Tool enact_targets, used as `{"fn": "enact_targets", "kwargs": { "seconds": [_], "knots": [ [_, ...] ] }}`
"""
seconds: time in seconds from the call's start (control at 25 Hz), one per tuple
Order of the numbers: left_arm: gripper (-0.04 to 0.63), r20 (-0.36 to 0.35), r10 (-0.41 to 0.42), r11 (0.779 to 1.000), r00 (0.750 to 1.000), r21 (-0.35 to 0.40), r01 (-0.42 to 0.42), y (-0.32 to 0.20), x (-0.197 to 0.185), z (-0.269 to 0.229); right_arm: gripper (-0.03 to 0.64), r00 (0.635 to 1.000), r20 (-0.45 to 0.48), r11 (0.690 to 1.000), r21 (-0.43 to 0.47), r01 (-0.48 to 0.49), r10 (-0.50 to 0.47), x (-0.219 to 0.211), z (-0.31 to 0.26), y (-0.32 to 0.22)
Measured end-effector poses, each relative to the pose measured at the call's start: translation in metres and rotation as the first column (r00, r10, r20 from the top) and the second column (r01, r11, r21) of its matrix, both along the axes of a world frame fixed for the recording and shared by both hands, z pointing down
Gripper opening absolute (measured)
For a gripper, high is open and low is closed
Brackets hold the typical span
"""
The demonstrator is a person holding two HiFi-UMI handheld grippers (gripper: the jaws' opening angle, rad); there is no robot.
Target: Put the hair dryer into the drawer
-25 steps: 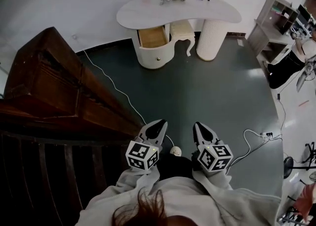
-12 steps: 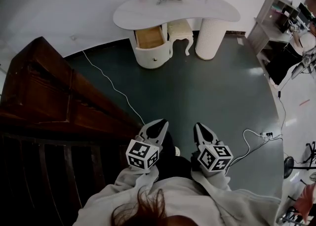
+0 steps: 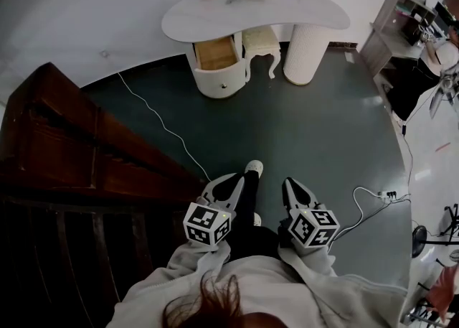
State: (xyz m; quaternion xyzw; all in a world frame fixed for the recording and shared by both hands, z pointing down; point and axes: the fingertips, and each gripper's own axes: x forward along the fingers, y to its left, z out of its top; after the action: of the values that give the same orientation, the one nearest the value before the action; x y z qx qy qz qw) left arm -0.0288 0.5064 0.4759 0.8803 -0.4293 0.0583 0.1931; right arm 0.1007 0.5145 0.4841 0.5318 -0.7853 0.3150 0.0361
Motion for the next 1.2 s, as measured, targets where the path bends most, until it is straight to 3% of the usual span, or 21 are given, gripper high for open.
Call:
{"fn": "enact_targets", "kwargs": {
  "seconds": [0.56,1.2],
  "knots": [
    [0.032,-0.003,0.033,0.999,0.999,-0.002,-0.033,-0.066,0.025,-0.001,0.049,0.998,0.016,0.998,-0.002,-0.056,0.056,0.031,-0.003,-0.057],
    [0.032,-0.001,0.049,0.999,0.999,-0.014,-0.049,-0.205,0.042,-0.016,0.049,0.997,0.033,0.998,-0.023,-0.067,0.068,0.049,-0.017,-0.193]
  ]
}}
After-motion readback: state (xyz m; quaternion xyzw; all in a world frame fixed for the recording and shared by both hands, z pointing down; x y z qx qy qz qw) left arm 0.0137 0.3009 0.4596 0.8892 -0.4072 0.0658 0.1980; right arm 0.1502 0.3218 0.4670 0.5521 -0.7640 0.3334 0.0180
